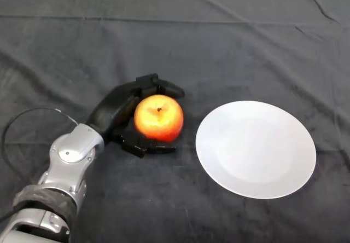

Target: Move the apple to the plate

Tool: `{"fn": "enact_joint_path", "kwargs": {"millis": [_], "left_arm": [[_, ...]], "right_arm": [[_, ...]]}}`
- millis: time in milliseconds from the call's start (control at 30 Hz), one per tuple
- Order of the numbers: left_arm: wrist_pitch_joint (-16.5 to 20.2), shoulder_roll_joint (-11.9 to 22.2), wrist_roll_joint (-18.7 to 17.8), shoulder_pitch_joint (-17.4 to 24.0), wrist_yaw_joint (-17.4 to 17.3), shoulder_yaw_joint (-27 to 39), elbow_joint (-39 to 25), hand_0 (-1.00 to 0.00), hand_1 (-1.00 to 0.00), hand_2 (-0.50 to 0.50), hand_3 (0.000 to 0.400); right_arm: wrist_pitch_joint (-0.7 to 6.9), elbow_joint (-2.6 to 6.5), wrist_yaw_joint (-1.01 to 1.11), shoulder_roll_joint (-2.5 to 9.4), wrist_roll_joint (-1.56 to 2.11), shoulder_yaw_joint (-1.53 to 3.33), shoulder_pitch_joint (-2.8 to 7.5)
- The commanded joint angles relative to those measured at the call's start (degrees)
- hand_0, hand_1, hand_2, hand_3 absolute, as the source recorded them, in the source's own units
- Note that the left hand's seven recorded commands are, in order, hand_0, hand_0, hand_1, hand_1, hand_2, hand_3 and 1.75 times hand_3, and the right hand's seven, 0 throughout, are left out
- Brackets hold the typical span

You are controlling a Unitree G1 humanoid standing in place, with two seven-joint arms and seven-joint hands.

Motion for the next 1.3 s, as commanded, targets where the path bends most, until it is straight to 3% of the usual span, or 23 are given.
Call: {"fn": "enact_joint_path", "kwargs": {"millis": [33, 567, 1133, 1300], "left_arm": [[-1.8, 0.4, 1.0, -3.5, -0.2, -1.5, -1.4, -1.00, -0.88, -0.06, 0.400], [-2.6, -3.4, 3.1, -8.1, 2.2, -8.3, -0.7, -1.00, -0.90, -0.05, 0.400], [0.9, -6.4, 3.7, -13.0, 3.2, -20.7, -1.0, -1.00, -0.89, -0.05, 0.400], [2.3, -6.6, 3.8, -13.5, 3.3, -24.2, -1.3, -1.00, -0.84, -0.08, 0.400]], "right_arm": [[0.85, 1.93, 0.71, 3.10, -1.20, 1.25, 4.71], [0.76, 2.12, 0.68, 3.10, -1.24, 1.27, 4.62], [0.64, 2.36, 0.65, 3.10, -1.28, 1.30, 4.50], [0.60, 2.43, 0.64, 3.10, -1.29, 1.31, 4.47]]}}
